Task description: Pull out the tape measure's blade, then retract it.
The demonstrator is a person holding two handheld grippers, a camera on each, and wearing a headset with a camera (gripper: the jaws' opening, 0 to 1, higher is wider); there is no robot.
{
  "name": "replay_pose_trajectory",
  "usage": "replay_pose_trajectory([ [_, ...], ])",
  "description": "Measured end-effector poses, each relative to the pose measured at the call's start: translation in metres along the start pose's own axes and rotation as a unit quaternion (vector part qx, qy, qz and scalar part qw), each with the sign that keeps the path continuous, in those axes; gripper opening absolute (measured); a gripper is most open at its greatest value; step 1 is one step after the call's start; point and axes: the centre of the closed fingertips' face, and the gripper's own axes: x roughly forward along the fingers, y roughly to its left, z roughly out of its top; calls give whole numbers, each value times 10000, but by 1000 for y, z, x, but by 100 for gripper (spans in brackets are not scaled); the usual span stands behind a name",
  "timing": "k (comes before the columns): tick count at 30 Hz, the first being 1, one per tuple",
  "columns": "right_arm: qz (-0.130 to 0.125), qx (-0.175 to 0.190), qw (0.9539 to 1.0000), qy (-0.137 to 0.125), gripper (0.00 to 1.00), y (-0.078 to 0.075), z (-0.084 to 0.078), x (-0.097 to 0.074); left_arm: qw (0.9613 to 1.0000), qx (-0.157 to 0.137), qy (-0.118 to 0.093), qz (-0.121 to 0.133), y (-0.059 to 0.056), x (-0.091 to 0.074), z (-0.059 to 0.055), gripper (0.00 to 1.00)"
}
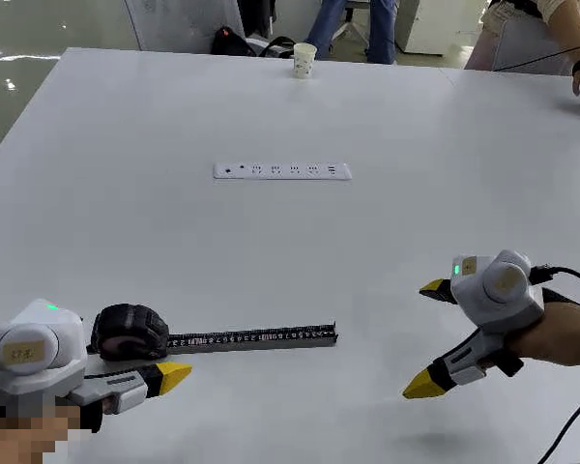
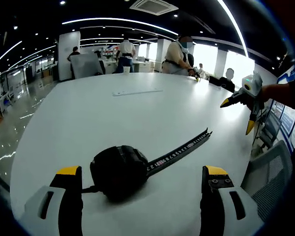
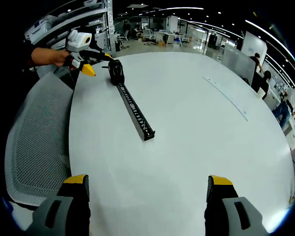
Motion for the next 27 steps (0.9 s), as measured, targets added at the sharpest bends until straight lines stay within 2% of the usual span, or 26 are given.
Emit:
replay_pose_trajectory([
  [5, 69, -117, 9999, 63, 99, -6, 8, 5, 9998, -47, -84, 184, 1, 4, 4, 99],
  [8, 114, -237, 9995, 160, 99, -8, 10, 9, 9993, 93, -16, 374, 4, 7, 2, 99],
  [13, 167, -379, 9989, 220, 99, -13, 18, 17, 9987, -94, -71, 486, 7, 12, 5, 99],
  [17, 269, -450, 9981, 328, 99, -14, 20, 27, 9976, -186, -242, 616, 12, 16, 10, 99],
  [21, 368, -564, 9969, 418, 99, -12, 22, 36, 9965, -151, -443, 699, 14, 21, 13, 99],
  [24, 433, -636, 9960, 450, 99, -12, 26, 42, 9958, -309, -434, 742, 14, 27, 11, 99],
  [27, 451, -804, 9949, 404, 99, -12, 32, 49, 9934, -391, -514, 945, 20, 30, 10, 99],
])
